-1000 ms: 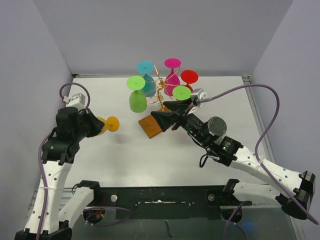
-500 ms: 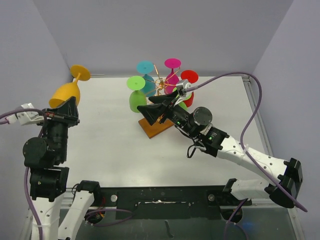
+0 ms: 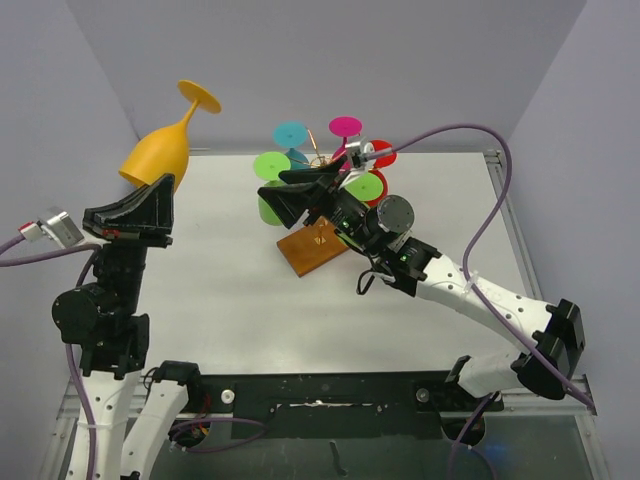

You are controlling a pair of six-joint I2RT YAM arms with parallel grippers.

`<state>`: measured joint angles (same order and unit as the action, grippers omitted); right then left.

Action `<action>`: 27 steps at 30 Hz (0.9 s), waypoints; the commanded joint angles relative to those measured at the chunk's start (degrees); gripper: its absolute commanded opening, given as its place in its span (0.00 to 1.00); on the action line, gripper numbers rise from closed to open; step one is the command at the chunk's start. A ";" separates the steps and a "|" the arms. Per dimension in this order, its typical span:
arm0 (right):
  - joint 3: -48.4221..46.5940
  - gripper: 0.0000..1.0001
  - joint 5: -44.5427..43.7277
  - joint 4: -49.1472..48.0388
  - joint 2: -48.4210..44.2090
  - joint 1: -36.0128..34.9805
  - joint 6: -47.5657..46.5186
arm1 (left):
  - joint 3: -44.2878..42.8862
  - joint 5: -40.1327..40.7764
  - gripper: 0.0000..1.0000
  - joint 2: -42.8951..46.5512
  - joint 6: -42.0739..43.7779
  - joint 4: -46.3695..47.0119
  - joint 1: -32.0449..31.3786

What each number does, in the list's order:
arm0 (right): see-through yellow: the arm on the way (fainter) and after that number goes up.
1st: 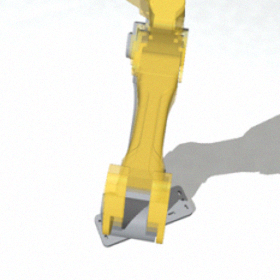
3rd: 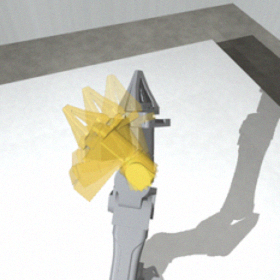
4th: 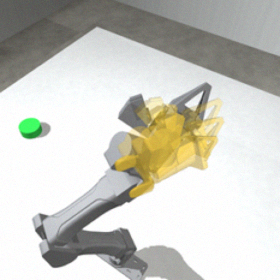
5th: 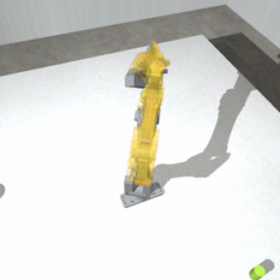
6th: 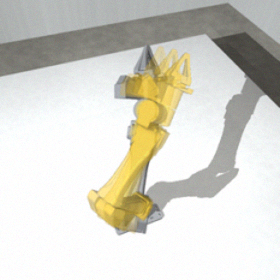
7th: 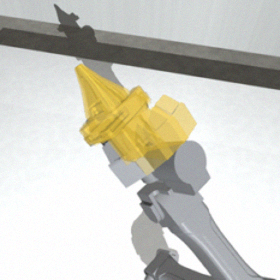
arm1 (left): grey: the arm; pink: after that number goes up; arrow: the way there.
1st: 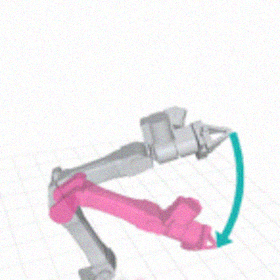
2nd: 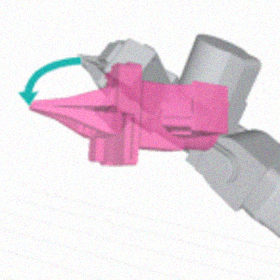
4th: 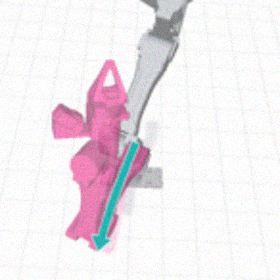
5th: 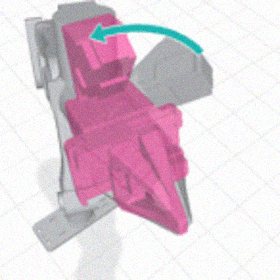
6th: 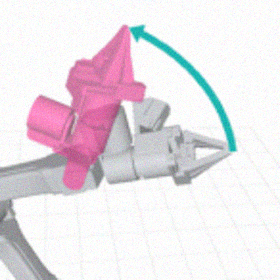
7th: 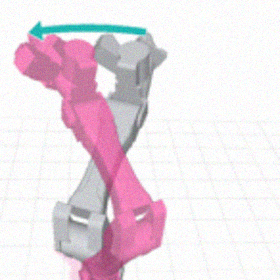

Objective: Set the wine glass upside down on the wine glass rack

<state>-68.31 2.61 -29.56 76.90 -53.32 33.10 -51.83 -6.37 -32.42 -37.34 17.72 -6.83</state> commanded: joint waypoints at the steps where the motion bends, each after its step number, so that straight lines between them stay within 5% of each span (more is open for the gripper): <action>1: -4.91 0.70 2.56 -6.25 1.37 0.16 4.93 | 0.77 -9.68 0.00 -0.35 -0.71 11.30 -0.11; 18: -11.22 0.57 -3.05 -13.96 9.00 1.95 25.86 | 3.75 -18.58 0.00 -2.20 -1.26 14.00 -0.14; 27: -17.31 0.45 -7.18 -4.53 11.15 2.55 29.28 | 4.53 -18.14 0.00 -2.81 -1.45 13.81 -0.20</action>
<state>-82.59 -2.00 -34.30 88.73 -51.27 60.14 -46.74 -23.94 -34.96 -38.41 28.10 -6.83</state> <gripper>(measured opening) 0.453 0.007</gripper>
